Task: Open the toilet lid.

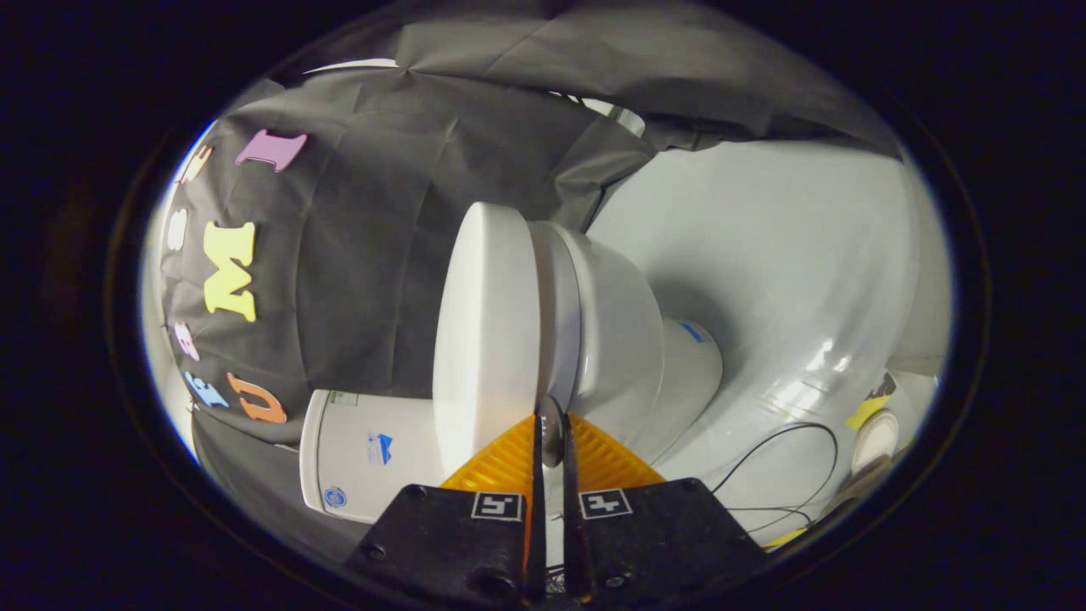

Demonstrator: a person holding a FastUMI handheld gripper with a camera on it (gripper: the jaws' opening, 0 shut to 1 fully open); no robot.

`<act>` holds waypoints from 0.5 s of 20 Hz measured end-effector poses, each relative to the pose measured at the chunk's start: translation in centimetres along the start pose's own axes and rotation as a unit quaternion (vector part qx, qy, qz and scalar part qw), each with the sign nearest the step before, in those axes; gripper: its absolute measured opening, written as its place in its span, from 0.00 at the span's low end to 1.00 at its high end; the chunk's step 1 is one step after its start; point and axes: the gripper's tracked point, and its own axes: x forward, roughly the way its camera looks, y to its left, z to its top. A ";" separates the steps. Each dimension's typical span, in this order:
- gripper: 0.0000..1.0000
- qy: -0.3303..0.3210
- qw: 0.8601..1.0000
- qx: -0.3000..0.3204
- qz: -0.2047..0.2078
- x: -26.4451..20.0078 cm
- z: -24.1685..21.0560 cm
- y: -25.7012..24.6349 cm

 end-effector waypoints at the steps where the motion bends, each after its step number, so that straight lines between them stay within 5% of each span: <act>1: 0.11 0.000 1.000 -0.004 -0.002 -0.1 -0.1 0.2; 10: 0.11 -0.015 0.999 -0.034 0.006 -1.7 -0.1 3.6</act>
